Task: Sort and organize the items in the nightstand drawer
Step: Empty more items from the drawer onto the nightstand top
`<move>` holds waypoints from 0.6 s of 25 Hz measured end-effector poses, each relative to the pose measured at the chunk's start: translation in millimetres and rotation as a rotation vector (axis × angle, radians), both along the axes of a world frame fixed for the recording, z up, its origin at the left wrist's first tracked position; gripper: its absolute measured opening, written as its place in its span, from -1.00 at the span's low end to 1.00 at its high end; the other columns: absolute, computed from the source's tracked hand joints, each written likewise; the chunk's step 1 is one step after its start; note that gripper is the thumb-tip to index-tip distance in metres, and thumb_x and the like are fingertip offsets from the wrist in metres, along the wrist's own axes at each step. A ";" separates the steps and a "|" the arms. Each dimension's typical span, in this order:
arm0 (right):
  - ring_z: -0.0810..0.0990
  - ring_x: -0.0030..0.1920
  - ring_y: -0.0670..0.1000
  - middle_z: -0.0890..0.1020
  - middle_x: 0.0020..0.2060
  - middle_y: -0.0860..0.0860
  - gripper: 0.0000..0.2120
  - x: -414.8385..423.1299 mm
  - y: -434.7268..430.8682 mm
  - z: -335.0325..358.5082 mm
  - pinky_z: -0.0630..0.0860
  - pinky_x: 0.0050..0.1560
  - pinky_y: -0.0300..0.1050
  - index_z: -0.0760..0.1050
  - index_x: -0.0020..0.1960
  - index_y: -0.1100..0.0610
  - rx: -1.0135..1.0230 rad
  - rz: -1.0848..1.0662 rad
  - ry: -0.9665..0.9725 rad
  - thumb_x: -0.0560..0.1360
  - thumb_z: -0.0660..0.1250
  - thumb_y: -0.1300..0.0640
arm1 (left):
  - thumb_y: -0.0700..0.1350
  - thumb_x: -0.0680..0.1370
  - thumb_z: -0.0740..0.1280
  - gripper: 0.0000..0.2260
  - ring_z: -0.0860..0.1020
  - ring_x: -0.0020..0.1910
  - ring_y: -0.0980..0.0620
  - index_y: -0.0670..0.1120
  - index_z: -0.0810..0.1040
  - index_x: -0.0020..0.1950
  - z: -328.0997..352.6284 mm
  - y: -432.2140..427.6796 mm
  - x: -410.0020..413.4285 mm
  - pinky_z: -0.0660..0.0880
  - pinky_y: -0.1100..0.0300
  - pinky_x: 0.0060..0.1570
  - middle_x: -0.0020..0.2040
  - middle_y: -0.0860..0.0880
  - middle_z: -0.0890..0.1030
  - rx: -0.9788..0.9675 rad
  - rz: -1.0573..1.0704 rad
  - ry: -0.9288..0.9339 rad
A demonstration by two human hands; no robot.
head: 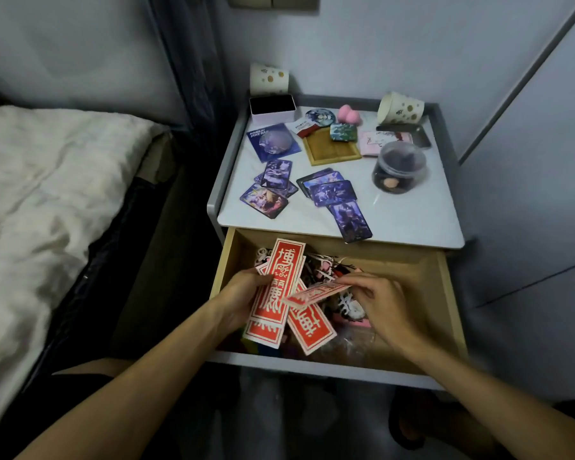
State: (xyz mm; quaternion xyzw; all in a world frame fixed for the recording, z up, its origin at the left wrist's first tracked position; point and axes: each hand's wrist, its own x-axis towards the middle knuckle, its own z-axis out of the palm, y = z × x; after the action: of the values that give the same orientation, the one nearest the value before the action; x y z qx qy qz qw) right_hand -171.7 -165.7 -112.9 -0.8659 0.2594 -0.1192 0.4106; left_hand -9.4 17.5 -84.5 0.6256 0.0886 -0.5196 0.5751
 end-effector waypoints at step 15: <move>0.55 0.00 -0.18 0.59 0.01 -0.06 -0.75 -61.2 15.7 106.8 0.60 -0.05 -0.18 0.60 0.24 0.12 -0.308 -0.073 -0.313 0.57 0.34 0.17 | -0.23 0.64 0.20 -0.86 0.64 0.06 -0.20 -0.21 0.49 0.16 98.9 -3.3 -58.6 0.55 -0.13 0.09 0.03 -0.23 0.66 -0.249 0.174 -0.099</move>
State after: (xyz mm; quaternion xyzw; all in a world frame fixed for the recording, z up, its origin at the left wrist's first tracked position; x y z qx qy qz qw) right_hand -232.9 -150.1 -6.1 -0.8794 0.2026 -0.3051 0.3040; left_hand -68.0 14.1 14.3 0.5645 0.0489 -0.4432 0.6946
